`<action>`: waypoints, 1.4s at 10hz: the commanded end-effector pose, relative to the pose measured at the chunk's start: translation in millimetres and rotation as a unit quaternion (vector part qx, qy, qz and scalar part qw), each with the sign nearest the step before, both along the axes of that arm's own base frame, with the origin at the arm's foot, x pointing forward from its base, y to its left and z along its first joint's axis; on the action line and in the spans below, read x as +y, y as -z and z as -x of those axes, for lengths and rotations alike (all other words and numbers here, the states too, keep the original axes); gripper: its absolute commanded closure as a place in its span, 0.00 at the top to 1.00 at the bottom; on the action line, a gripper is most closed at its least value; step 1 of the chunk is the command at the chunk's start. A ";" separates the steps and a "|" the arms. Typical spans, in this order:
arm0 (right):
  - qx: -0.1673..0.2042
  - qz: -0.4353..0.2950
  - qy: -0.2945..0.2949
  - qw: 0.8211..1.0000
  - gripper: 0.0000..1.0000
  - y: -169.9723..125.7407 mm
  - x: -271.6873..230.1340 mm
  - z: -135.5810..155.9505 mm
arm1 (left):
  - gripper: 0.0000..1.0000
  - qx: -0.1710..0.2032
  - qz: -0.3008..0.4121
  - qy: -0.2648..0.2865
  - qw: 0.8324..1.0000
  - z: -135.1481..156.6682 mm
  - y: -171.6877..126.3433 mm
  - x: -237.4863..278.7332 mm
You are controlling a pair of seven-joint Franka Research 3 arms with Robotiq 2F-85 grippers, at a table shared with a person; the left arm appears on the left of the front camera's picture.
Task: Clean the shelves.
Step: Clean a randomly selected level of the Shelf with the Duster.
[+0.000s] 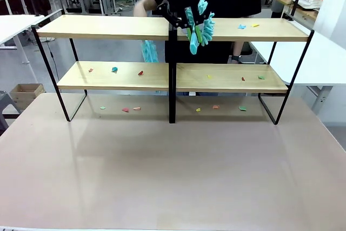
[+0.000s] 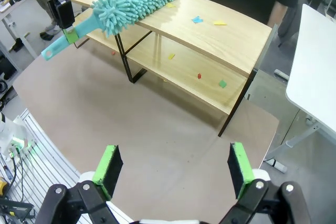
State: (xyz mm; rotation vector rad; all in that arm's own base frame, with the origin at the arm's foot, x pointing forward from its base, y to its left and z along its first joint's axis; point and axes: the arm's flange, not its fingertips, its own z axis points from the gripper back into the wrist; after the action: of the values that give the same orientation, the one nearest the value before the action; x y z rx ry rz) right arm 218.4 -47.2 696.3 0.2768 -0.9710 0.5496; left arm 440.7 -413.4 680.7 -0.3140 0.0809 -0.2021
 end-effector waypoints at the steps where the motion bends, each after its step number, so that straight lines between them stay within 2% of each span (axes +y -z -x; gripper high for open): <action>1: -0.001 -0.002 -0.002 1.000 1.00 -0.6 0.2 -0.3 | 0.12 -0.004 -0.013 0.004 1.000 -10.2 -19.7 -18.8; 7: -0.001 -0.002 -0.002 1.000 1.00 -0.6 0.2 -0.3 | 0.12 0.014 -0.045 0.122 0.991 -34.3 -22.1 -129.6; 8: -0.001 -0.002 -0.002 1.000 1.00 -0.6 0.2 -0.3 | 0.12 0.006 -0.043 0.143 0.989 -34.7 -26.3 -147.5; 10: -0.001 -0.002 -0.002 1.000 1.00 -0.6 0.2 -0.3 | 0.12 0.017 -0.024 0.179 0.983 -31.7 -31.5 -167.7; 11: -0.001 -0.002 -0.002 1.000 1.00 -0.6 0.2 -0.3 | 0.12 0.010 -0.020 0.193 0.981 -28.2 -31.9 -177.3; 12: -0.001 -0.002 -0.002 1.000 1.00 -0.6 0.2 -0.3 | 0.12 0.015 -0.015 0.223 0.975 -23.6 -33.9 -186.0; 13: -0.001 -0.002 -0.002 1.000 1.00 -0.6 0.2 -0.3 | 0.12 0.021 -0.003 0.277 0.961 -19.1 -40.2 -187.4; 14: -0.001 -0.002 -0.002 1.000 1.00 -0.6 0.2 -0.3 | 0.12 0.046 0.013 0.390 0.919 -12.5 -49.3 -181.0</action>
State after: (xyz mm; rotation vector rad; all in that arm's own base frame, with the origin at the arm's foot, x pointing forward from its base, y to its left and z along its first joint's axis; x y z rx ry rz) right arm 218.5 -47.1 696.2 0.2767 -0.9708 0.5496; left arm 395.3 -535.9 656.1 -0.3044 0.2049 -0.7859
